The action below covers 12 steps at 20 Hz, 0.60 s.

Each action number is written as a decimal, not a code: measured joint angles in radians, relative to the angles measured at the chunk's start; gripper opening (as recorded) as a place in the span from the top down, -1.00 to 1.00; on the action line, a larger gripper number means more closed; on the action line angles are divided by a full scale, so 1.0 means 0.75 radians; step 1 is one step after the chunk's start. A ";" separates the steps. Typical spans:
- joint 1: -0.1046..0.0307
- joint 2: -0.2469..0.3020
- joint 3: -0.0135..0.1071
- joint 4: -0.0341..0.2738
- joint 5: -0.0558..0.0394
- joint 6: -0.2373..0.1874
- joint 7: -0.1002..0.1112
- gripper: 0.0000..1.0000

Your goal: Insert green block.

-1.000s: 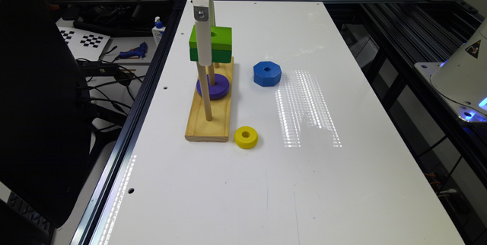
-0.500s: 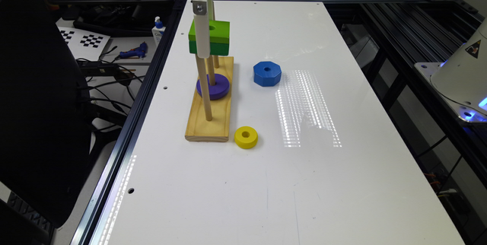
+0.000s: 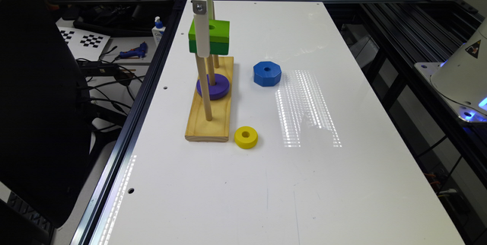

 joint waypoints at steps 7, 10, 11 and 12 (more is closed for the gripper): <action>0.000 0.000 -0.002 0.001 -0.001 0.000 0.000 1.00; 0.000 0.003 -0.002 0.005 -0.001 0.000 0.000 1.00; 0.001 0.006 -0.002 0.008 -0.001 0.000 0.000 1.00; 0.001 0.008 -0.001 0.011 -0.001 0.000 0.000 1.00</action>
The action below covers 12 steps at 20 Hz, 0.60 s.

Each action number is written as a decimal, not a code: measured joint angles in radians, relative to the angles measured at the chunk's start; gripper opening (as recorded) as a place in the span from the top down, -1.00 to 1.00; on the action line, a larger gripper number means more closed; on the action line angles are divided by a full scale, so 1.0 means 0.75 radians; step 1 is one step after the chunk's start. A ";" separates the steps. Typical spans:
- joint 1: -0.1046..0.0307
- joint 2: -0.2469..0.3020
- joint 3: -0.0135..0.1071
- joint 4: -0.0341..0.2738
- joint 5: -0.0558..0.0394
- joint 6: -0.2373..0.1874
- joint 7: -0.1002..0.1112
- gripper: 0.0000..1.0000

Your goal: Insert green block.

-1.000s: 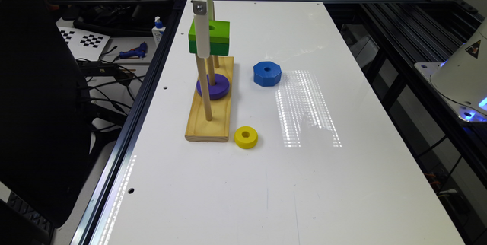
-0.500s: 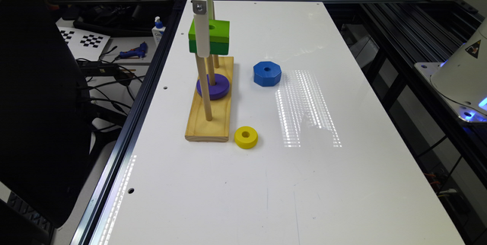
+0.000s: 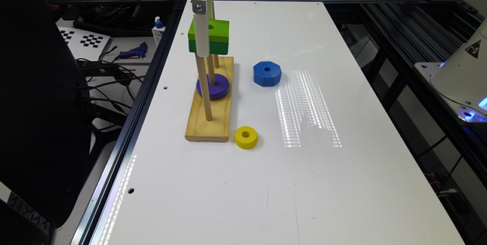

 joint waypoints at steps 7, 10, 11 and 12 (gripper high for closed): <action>0.004 0.029 0.001 0.041 0.000 -0.002 0.000 1.00; 0.005 0.038 0.002 0.054 0.000 -0.004 0.000 1.00; 0.006 0.039 0.004 0.055 0.000 -0.004 0.002 1.00; 0.007 0.039 0.008 0.055 0.000 -0.004 0.004 1.00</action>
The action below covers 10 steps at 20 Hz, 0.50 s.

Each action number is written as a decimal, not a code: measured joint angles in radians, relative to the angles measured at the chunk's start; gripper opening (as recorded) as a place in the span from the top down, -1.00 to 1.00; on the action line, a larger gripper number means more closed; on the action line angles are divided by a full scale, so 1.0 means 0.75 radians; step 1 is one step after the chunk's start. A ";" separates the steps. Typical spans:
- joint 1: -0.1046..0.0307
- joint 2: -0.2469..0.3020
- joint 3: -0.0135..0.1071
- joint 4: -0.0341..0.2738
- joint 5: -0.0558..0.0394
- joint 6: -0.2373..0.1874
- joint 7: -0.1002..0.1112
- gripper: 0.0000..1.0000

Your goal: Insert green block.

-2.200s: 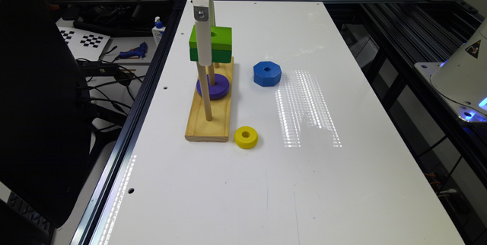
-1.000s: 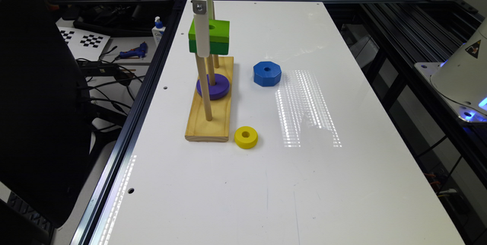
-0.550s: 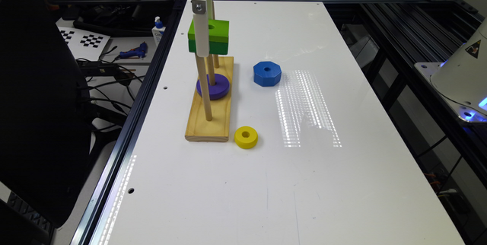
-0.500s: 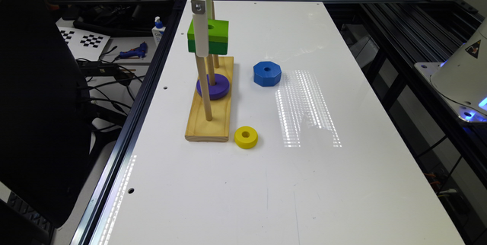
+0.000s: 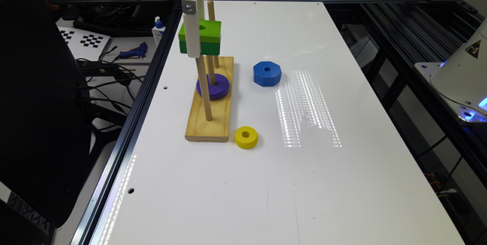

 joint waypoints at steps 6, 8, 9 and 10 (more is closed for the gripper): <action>0.013 0.007 0.009 0.000 0.000 0.001 0.012 1.00; 0.017 0.009 0.009 0.000 0.000 -0.001 0.015 1.00; 0.017 0.009 0.009 0.000 0.000 -0.001 0.015 1.00; 0.017 0.009 0.009 0.000 0.000 -0.002 0.015 1.00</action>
